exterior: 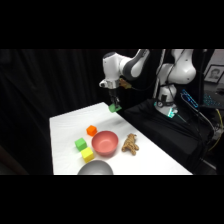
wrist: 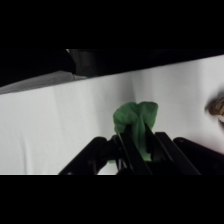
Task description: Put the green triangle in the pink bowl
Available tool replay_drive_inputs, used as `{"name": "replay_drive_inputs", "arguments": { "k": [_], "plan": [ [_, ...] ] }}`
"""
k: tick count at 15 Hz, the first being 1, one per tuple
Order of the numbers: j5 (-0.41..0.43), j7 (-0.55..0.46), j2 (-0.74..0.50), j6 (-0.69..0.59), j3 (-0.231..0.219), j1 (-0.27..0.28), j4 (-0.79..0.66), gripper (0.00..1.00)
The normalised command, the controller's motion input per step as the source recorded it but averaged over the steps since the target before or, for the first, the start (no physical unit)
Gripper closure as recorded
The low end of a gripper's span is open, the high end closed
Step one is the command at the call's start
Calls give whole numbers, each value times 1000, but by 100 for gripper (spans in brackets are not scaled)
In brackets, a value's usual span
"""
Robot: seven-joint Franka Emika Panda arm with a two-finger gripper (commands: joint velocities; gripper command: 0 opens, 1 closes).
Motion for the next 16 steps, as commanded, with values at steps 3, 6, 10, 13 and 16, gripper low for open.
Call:
{"name": "replay_drive_inputs", "arguments": {
  "k": [3,6,10,13,16],
  "plan": [
    [-28,134,-85,-228,140,3,135,94],
    [-22,150,-31,-233,137,49,182,94],
    [-10,154,94,-222,124,91,275,94],
    [2,149,215,-215,101,105,368,94],
    [28,124,300,-203,75,102,442,94]
  ]
}}
